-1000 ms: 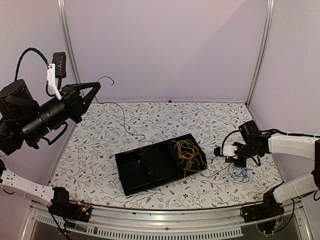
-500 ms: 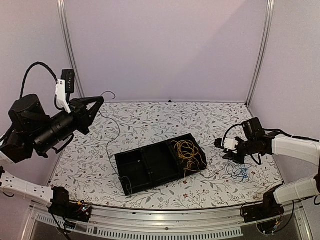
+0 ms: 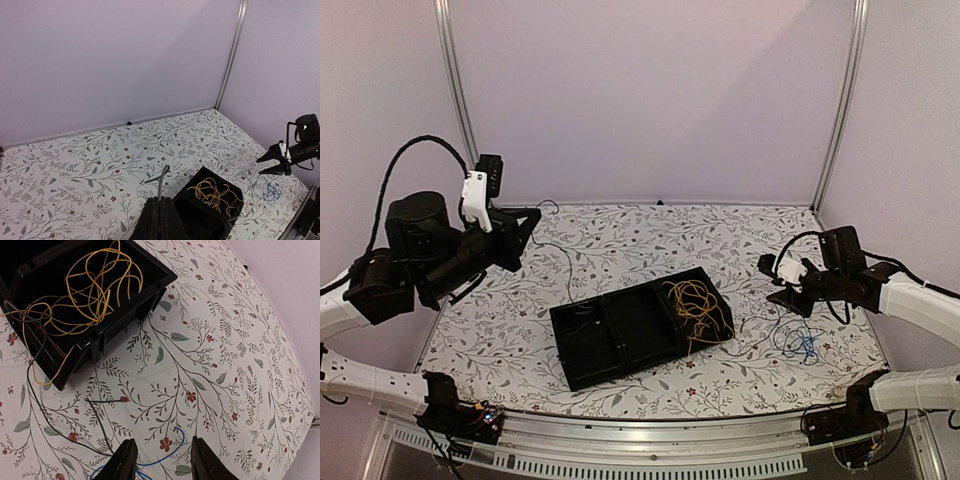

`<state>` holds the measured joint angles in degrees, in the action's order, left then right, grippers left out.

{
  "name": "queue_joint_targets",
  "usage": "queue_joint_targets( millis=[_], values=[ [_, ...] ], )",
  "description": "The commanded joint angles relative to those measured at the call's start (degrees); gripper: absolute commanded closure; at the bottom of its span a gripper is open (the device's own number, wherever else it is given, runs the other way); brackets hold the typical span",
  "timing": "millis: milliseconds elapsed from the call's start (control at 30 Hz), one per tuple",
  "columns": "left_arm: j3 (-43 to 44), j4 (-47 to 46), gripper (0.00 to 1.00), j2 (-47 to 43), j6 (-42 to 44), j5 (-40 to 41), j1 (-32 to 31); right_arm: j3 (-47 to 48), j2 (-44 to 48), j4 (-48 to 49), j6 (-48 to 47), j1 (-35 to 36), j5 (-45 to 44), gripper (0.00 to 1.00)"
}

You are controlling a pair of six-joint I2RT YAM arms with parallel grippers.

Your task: Untangle the cables

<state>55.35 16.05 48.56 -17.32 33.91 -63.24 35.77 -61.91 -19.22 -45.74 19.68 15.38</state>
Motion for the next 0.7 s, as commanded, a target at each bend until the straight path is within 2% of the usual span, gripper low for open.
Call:
queue_joint_targets(
  millis=[0, 167, 300, 467, 667],
  values=[
    [-0.7, 3.7, 1.0, 2.1, 1.6, -1.4, 2.7, -0.3, 2.9, 0.7, 3.7, -0.3, -0.7, 0.58],
    [-5.1, 5.8, 1.0, 3.3, -2.0, -4.1, 3.4, -1.7, 4.0, 1.7, 3.1, -0.3, -1.6, 0.56],
    [-10.8, 2.9, 1.0, 5.1, -6.9, -7.7, 3.5, -1.6, 3.2, 2.1, 3.2, -0.3, -1.2, 0.56],
    [-14.9, 0.0, 1.0, 12.3, -13.2, -9.9, 3.5, -1.4, 2.5, 1.6, 2.9, -0.3, -0.9, 0.55],
    [-15.2, -2.1, 1.0, 19.5, -13.4, -8.7, 3.5, -1.9, 3.3, 1.8, 2.5, -0.2, -0.7, 0.55]
  ],
)
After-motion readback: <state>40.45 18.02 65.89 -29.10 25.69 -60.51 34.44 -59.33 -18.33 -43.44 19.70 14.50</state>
